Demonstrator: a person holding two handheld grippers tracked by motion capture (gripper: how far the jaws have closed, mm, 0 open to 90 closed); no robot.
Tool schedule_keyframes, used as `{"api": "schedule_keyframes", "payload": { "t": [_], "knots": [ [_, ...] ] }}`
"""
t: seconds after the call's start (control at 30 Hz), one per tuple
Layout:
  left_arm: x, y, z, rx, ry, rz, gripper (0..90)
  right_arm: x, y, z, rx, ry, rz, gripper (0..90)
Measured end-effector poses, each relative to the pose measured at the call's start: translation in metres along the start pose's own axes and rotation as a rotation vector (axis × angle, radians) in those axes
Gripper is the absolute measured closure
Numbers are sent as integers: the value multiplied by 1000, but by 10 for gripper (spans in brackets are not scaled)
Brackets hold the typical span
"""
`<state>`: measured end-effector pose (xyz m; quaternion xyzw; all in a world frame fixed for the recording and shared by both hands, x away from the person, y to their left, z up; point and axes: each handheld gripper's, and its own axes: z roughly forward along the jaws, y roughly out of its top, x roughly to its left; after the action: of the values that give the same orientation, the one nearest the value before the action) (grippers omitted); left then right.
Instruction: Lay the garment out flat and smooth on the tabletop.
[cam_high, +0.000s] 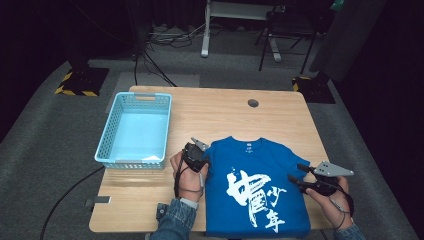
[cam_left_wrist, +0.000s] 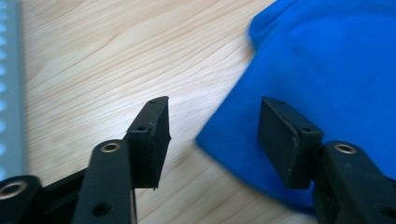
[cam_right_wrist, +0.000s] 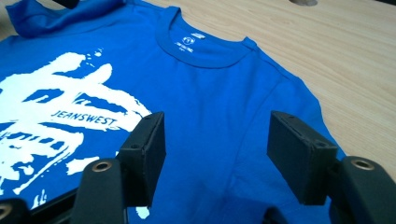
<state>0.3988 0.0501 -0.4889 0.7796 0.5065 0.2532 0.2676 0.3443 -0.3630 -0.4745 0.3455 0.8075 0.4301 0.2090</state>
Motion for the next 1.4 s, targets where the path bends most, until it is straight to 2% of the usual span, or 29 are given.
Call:
{"api": "schedule_keyframes", "payload": {
  "t": [0.13, 0.23, 0.4, 0.43, 0.47, 0.53, 0.63, 0.73, 0.77, 0.8, 0.9, 0.97, 1.03, 1.1, 1.13, 1.23, 1.4],
  "knots": [
    [4, -6, 0, 18, 33, 17, 458, 1, 0, 3, 3, 4, 8, 366],
    [6, -10, -6, 34, 32, 20, 458, 2, 0, 4, 5, 7, 2, 364],
    [8, -18, -19, 86, 121, 83, 452, 1, 1, 2, 3, 2, 3, 358],
    [8, -20, -22, 82, 113, 80, 441, 1, 0, 2, 4, 3, 5, 357],
    [7, -20, -26, 64, 85, 62, 418, 2, 0, 2, 5, 4, 5, 356],
    [2, -20, -35, 8, 32, 38, 386, 3, 0, 2, 7, 10, 3, 355],
    [-15, -17, -46, -49, -88, 34, 361, 6, -1, 2, 12, 23, -1, 353],
    [-39, -21, -53, -87, -188, 82, 331, 10, -2, -1, 17, 41, -2, 347],
    [-48, -24, -56, -96, -237, 101, 316, 12, -3, -2, 21, 52, -2, 344],
    [-56, -29, -58, -99, -276, 115, 305, 14, -5, -3, 26, 64, 3, 340],
    [-75, -44, -63, -78, -358, 173, 290, 23, -14, -7, 66, 104, -1, 335],
    [-84, -52, -63, -49, -380, 205, 290, 28, -22, -8, 100, 124, -10, 335],
    [-88, -58, -59, -20, -372, 234, 292, 33, -28, -6, 129, 142, -17, 335],
    [-87, -61, -54, -36, -373, 217, 277, 36, -33, -1, 160, 160, -27, 321],
    [-87, -61, -53, -41, -369, 212, 265, 37, -35, 1, 135, 160, -26, 315],
    [-84, -59, -48, -65, -363, 197, 263, 36, -33, 5, 140, 140, -47, 332],
    [-71, -45, -30, -86, -341, 169, 263, 24, -22, 21, 141, 122, -35, 333]
  ]
}}
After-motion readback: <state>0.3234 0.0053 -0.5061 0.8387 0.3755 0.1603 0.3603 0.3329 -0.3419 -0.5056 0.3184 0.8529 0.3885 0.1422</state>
